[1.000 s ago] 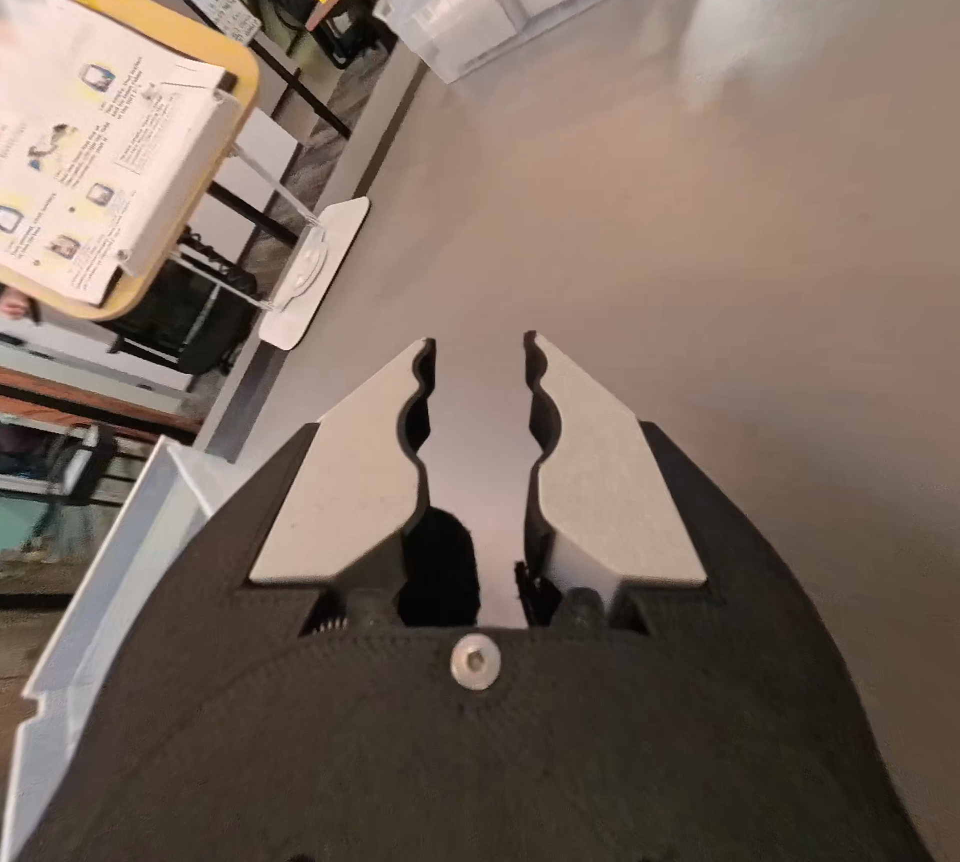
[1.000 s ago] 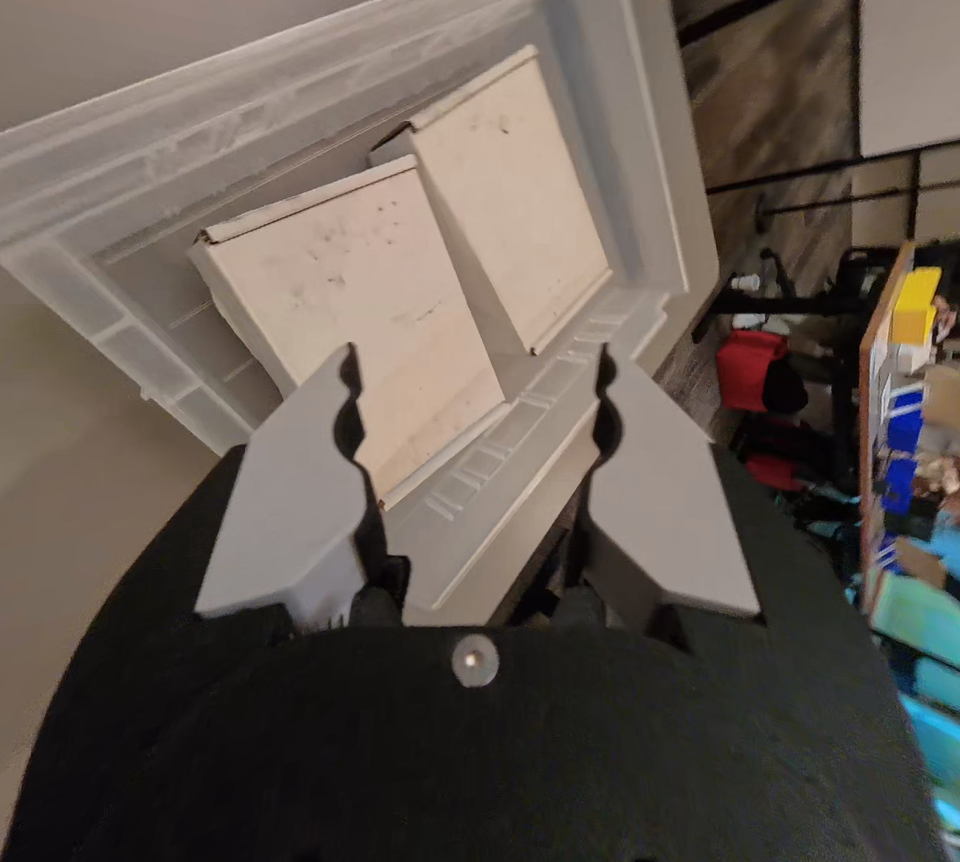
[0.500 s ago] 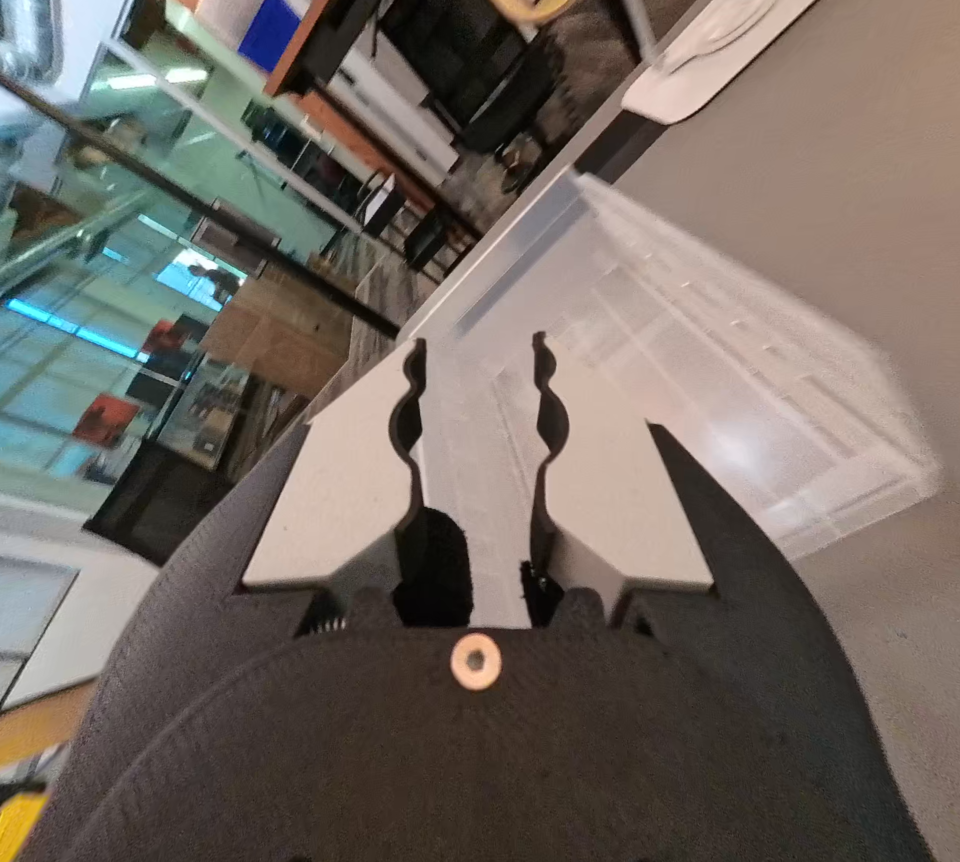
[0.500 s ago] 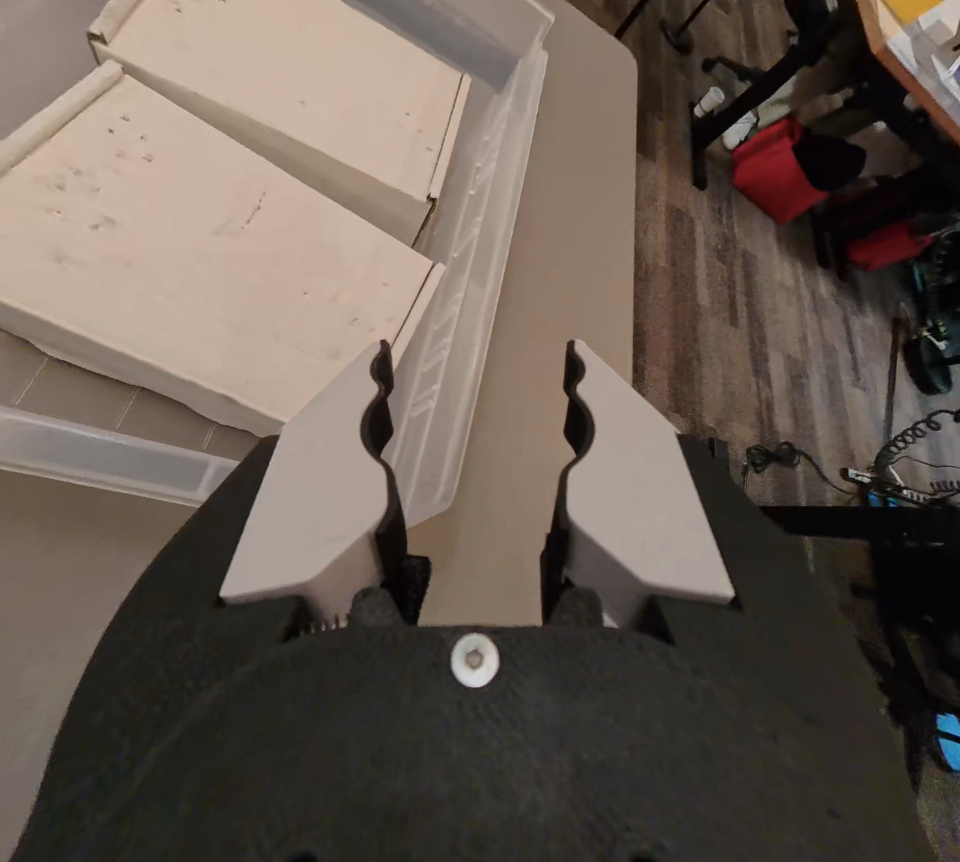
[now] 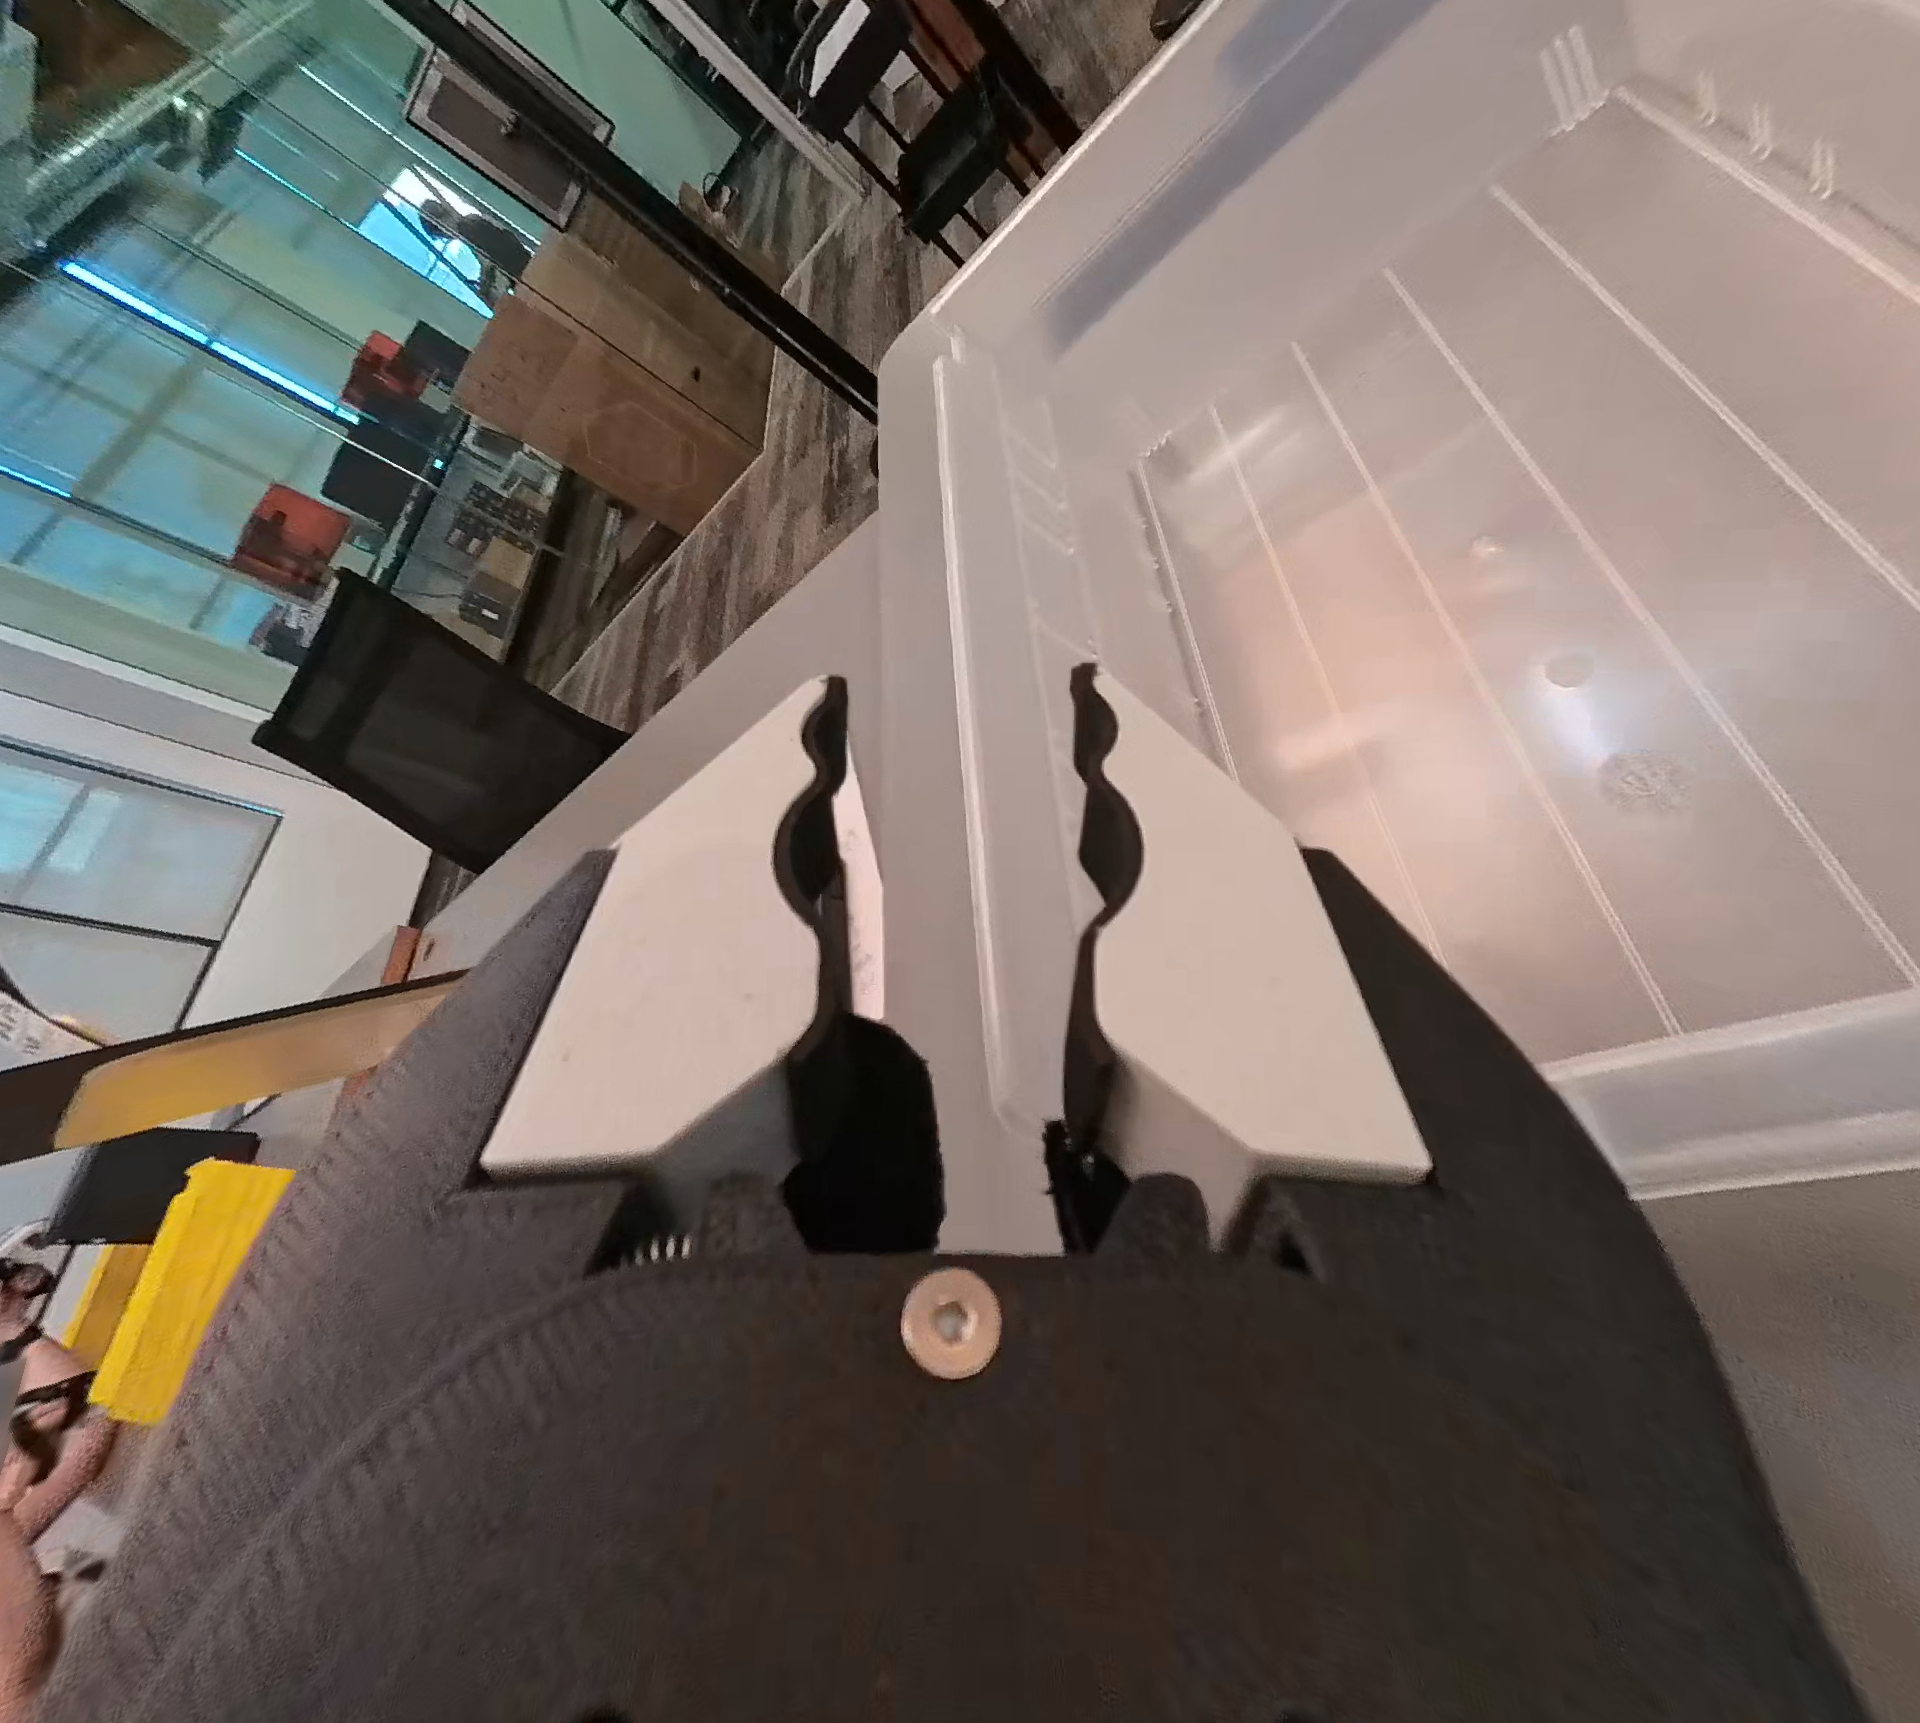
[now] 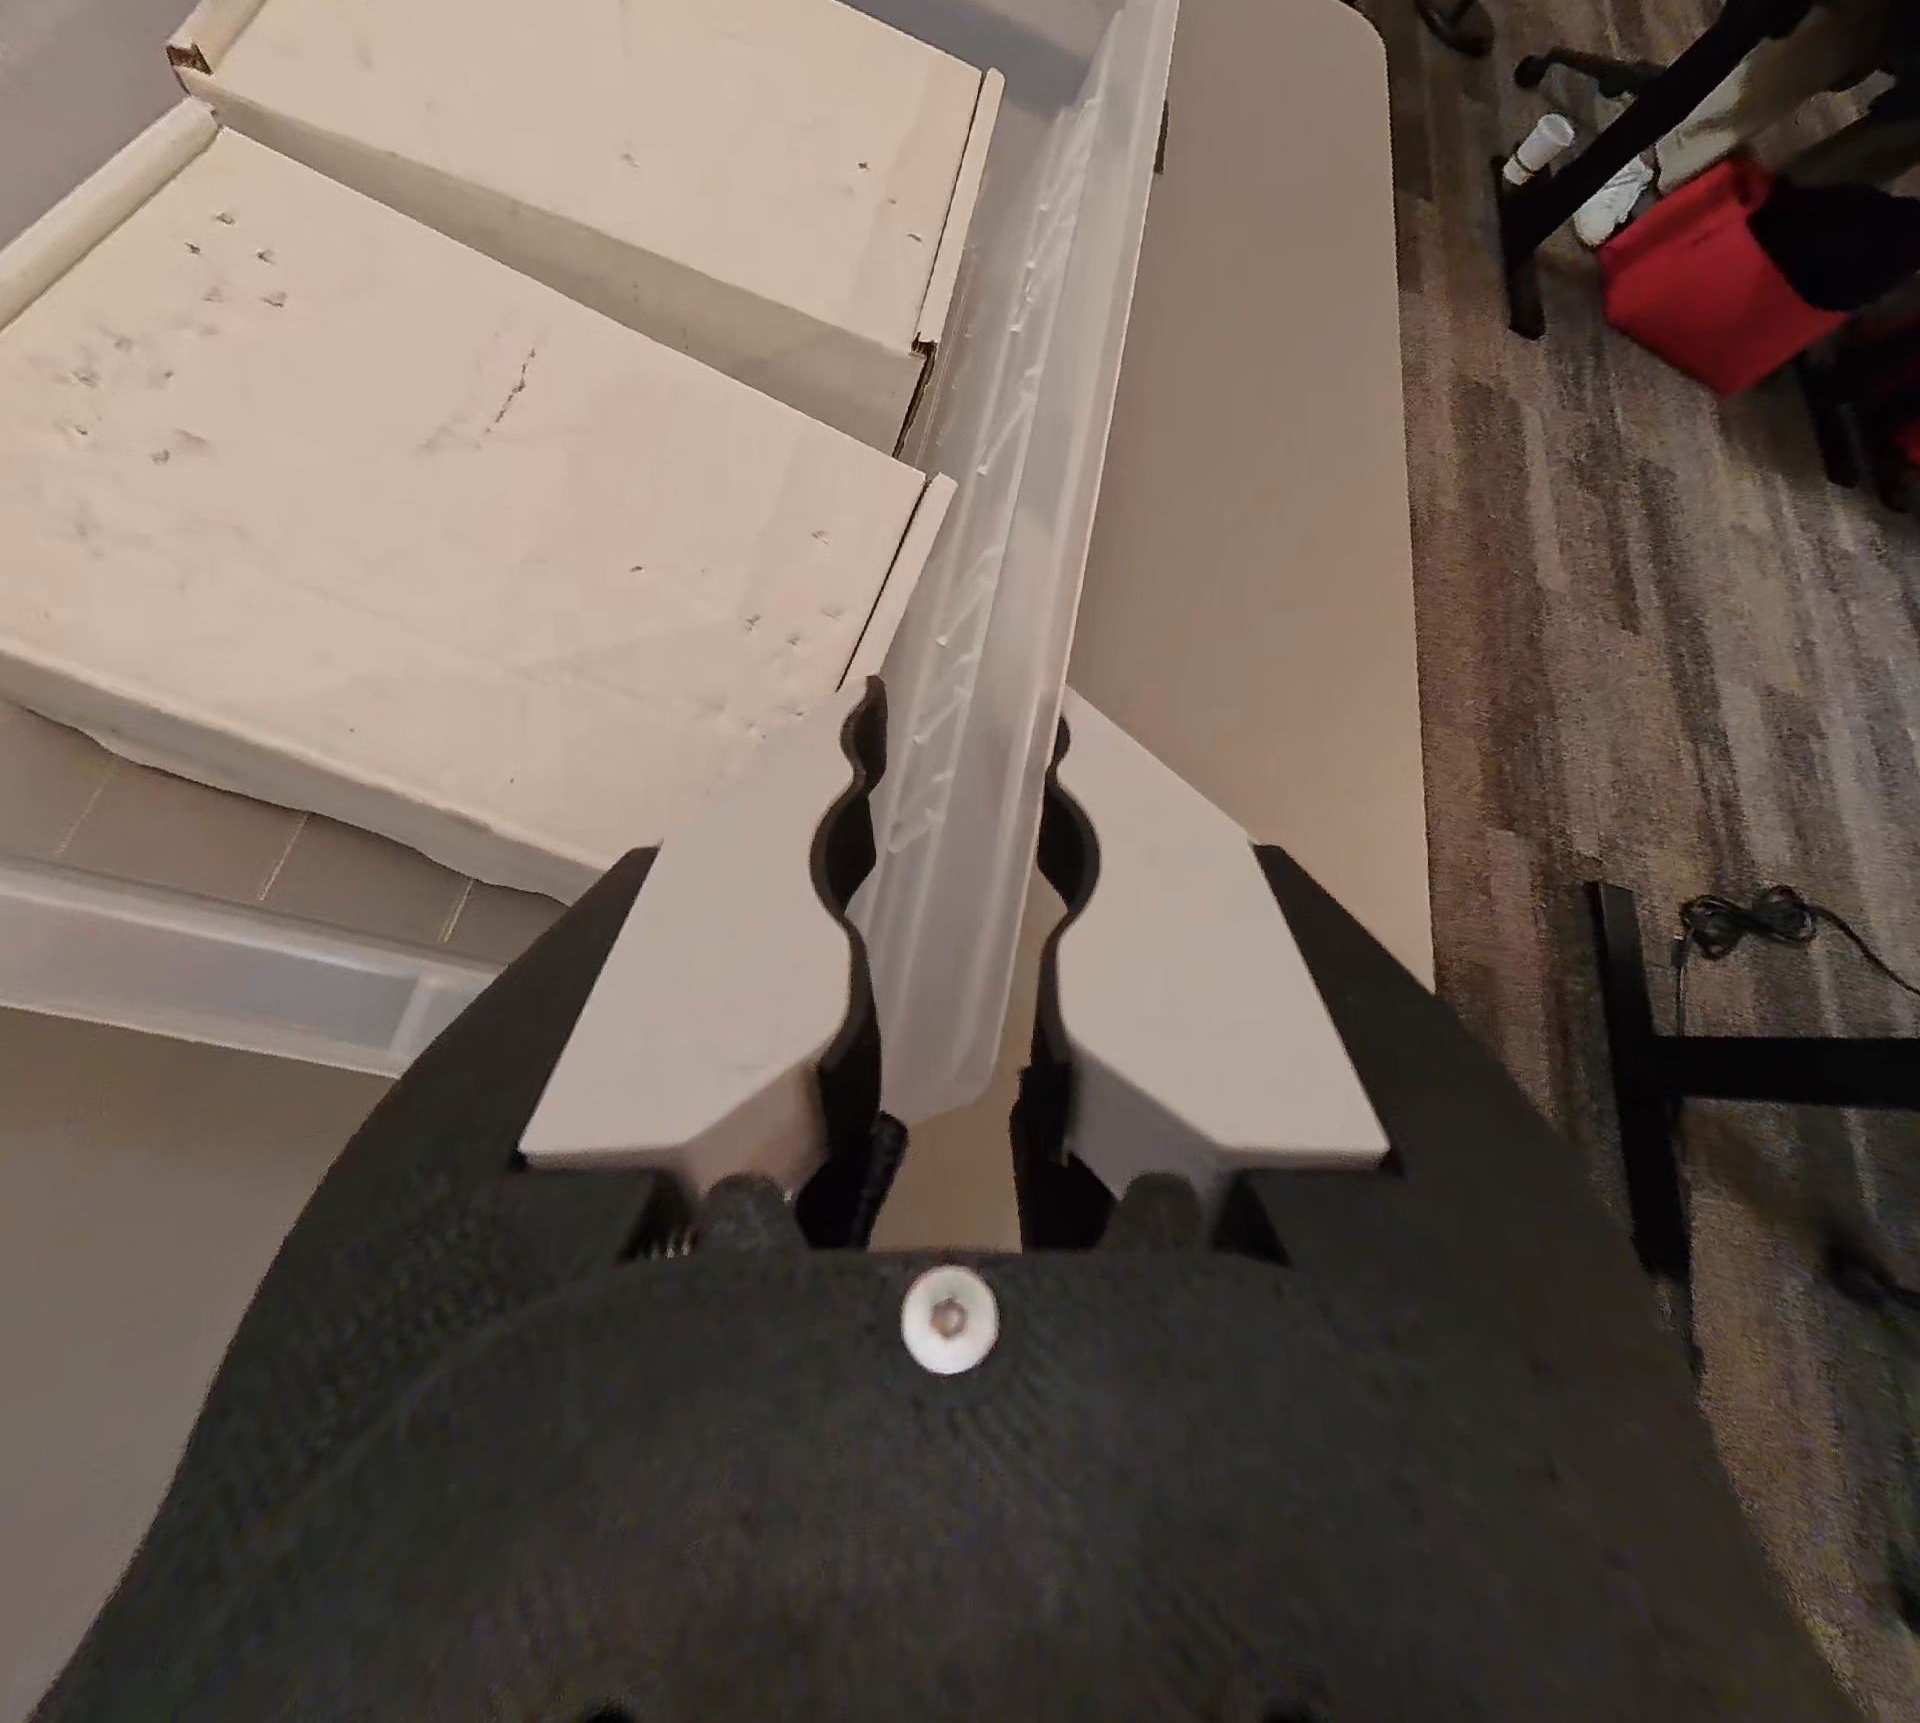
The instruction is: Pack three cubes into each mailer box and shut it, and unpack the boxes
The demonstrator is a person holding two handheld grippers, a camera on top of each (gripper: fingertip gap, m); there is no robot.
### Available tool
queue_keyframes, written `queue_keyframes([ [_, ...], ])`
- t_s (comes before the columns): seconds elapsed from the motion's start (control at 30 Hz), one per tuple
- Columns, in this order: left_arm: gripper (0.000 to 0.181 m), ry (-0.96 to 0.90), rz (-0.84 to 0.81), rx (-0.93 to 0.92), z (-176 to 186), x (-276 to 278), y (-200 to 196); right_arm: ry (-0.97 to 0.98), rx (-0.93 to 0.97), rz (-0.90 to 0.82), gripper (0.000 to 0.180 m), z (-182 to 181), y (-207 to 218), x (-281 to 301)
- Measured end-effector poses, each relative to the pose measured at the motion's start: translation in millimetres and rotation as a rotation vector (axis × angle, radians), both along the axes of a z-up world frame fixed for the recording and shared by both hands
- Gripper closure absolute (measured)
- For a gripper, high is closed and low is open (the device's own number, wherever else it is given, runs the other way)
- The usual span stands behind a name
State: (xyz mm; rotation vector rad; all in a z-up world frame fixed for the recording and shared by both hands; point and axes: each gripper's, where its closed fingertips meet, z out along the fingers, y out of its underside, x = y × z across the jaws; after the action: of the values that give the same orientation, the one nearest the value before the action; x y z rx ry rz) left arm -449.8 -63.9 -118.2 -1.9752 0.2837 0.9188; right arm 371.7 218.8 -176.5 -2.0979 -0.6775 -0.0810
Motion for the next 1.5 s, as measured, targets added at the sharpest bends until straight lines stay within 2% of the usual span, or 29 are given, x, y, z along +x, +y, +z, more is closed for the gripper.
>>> queue_keyframes([
  [0.23, 0.138, -0.023, 0.040, -0.007, -8.2, -19.2, -4.5, 0.114, -0.003, -0.041, 0.169, 2.7, 4.6, 0.0],
  [0.27, 0.134, -0.048, 0.049, -0.002, -10.6, -23.3, -6.1, 0.128, -0.002, -0.042, 0.170, 2.9, 4.4, -0.3],
  [0.33, 0.139, -0.131, 0.066, 0.010, -16.7, -31.1, -9.7, 0.150, -0.006, -0.040, 0.172, 3.2, 3.1, -2.3],
  [0.57, 0.126, -0.466, 0.032, 0.042, -47.2, -41.9, -13.1, 0.192, 0.015, -0.030, 0.174, 4.8, -5.4, -14.4],
  [0.63, 0.131, -0.547, 0.014, 0.053, -58.0, -37.8, -8.8, 0.205, 0.016, -0.029, 0.175, 5.0, -8.5, -19.7],
  [0.7, 0.143, -0.614, -0.019, 0.133, -55.3, -33.4, -2.5, 0.201, 0.022, -0.024, 0.174, 5.0, -12.0, -26.5],
  [0.83, 0.168, -0.582, -0.021, 0.156, -56.3, -31.0, 2.8, 0.193, 0.026, 0.006, 0.173, 5.2, -22.2, -45.0],
  [0.97, 0.177, -0.674, -0.055, 0.194, -57.5, -26.9, 7.0, 0.204, 0.036, 0.023, 0.174, 5.7, -33.9, -66.6],
  [1.27, 0.178, -0.785, -0.068, 0.288, -53.2, -22.5, 2.1, 0.237, 0.036, 0.114, 0.174, 5.9, -67.5, -136.8],
  [1.5, 0.178, -0.774, -0.122, 0.377, -23.3, -21.6, -2.9, 0.251, 0.030, 0.179, 0.174, 6.1, -85.8, -192.4],
])
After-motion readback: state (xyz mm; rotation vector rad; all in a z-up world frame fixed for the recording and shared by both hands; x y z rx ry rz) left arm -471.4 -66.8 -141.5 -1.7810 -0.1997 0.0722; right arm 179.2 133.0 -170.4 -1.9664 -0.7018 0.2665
